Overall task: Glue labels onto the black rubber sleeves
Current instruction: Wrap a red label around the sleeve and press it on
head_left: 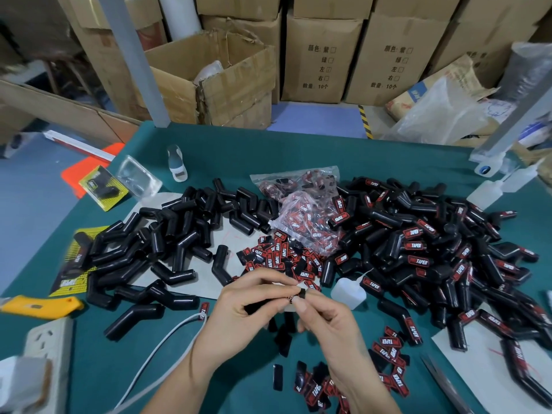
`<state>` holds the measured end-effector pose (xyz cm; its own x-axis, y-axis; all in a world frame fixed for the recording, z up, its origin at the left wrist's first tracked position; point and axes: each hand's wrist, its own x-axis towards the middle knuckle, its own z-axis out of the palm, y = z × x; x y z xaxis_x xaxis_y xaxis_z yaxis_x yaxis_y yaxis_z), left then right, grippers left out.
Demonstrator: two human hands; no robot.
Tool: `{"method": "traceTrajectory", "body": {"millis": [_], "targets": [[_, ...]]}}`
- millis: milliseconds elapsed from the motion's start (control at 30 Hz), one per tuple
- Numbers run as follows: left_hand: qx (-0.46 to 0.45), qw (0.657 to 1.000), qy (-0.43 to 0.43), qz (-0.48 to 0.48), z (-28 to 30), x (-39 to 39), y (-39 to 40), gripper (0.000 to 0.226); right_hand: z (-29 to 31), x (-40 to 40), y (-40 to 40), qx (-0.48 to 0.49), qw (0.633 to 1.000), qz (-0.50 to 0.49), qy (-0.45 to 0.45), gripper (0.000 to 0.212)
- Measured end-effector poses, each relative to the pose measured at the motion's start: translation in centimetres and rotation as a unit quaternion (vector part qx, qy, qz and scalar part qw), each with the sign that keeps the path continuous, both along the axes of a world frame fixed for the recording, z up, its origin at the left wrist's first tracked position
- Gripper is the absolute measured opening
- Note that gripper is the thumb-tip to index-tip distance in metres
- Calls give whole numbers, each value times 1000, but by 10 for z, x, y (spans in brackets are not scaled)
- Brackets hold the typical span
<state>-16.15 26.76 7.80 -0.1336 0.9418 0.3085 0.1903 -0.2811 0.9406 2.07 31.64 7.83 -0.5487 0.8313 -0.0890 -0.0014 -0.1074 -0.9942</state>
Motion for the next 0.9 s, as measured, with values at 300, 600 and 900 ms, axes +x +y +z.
{"method": "traceTrajectory", "body": {"millis": [300,600,900], "targets": [[63,997,11,43,-2,-2,0,11,-1,0,0,0,1000,-6,10,46],[169,974,116,97,-3,7,1,24,-2,0,0,-18,999,-11,32,55],[108,991,-7,78,-5,9,-1,11,-8,3,-1,-10,999,-15,35,57]]}}
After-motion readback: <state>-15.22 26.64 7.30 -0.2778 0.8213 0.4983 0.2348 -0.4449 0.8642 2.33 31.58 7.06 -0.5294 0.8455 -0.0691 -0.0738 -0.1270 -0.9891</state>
